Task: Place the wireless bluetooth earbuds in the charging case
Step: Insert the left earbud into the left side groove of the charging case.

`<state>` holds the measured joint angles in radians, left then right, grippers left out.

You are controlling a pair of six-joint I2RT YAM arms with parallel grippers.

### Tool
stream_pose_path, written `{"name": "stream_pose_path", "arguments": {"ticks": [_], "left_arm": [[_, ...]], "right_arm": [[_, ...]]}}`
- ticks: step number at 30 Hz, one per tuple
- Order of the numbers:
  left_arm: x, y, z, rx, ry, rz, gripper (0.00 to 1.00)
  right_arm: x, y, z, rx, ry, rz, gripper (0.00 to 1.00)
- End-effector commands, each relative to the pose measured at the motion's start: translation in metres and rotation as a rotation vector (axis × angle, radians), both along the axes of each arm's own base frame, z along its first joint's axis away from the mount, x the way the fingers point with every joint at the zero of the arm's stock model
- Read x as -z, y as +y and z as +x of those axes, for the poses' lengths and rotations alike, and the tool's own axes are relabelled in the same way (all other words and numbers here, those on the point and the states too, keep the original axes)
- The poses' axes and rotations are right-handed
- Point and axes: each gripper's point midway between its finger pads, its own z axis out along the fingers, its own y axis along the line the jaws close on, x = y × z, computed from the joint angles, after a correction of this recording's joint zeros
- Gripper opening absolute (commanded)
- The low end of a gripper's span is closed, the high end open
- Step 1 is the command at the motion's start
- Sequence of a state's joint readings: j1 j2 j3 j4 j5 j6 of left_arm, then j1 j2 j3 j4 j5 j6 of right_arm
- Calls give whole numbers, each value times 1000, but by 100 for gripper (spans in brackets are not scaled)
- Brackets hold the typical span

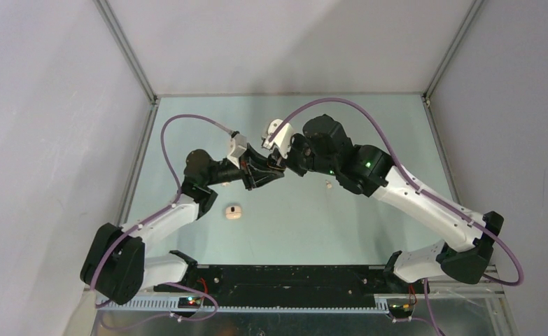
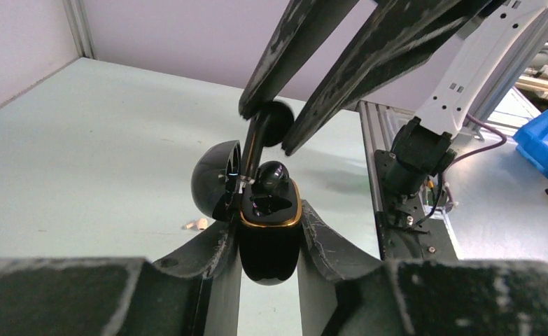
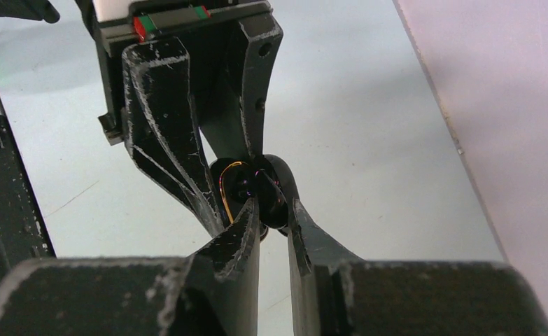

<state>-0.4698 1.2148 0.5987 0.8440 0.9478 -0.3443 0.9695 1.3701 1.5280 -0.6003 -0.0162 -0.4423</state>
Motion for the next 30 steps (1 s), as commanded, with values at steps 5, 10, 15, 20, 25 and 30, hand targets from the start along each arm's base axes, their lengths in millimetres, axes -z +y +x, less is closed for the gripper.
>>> {"name": "stream_pose_path", "arguments": {"ticks": [5, 10, 15, 20, 25, 30], "left_arm": [[-2, 4, -2, 22, -198, 124, 0], [16, 12, -16, 87, -230, 246, 1], [16, 19, -25, 116, -318, 302, 1], [16, 20, -30, 133, -313, 301, 1], [13, 19, -32, 140, -303, 285, 1], [10, 17, -34, 142, -275, 265, 1]], "right_arm": [[-37, -7, -24, -81, -21, 37, 12], [-27, -10, -38, -136, -33, -21, 12], [-14, -13, -44, -143, -46, -60, 12], [-10, -6, -48, -152, -55, -68, 12], [-4, 2, -44, -121, -71, -85, 12], [7, 9, -45, -121, -68, -110, 12]]}}
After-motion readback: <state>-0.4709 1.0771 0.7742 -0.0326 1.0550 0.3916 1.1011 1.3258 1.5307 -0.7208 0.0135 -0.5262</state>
